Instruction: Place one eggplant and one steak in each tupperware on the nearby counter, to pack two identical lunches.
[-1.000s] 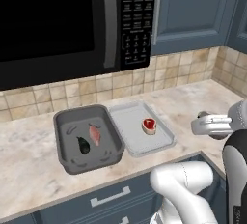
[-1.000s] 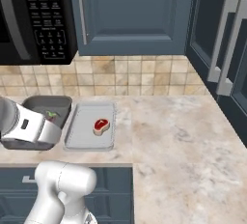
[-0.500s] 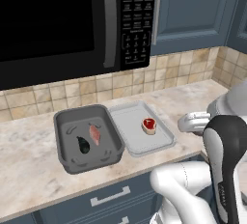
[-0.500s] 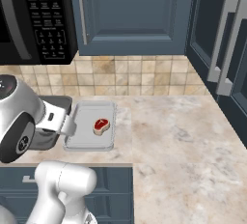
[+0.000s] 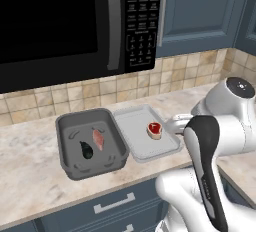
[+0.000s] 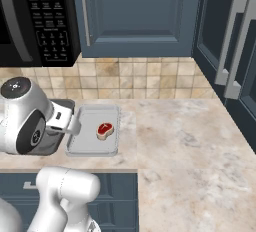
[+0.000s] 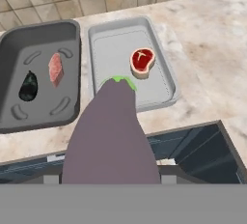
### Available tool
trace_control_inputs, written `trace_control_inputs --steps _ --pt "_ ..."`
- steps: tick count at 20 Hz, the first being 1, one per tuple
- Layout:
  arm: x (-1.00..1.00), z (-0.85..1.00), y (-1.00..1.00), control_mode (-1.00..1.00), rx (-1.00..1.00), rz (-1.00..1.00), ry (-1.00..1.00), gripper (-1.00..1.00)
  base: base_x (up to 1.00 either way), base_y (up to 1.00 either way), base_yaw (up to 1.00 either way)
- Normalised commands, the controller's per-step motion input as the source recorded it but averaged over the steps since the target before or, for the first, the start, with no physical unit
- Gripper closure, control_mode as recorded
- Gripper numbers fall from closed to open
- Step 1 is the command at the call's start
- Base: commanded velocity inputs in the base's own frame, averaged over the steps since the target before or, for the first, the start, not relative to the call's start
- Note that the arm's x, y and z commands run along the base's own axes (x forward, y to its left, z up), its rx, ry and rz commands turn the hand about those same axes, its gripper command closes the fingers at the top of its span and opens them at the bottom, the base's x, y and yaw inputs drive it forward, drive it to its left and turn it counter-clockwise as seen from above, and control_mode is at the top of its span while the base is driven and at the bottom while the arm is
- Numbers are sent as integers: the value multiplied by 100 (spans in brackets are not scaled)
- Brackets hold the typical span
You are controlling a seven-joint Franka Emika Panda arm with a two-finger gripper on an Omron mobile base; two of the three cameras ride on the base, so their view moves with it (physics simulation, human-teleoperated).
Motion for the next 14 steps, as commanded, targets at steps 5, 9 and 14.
trace_control_inputs --steps 5,9,14 --pt "29 -59 24 -100 0 0 -10 100 0 0 0" --pt "26 -70 27 -100 0 0 -10 100 0 0 0" --pt "21 -70 14 -100 0 0 -13 100 0 0 0"
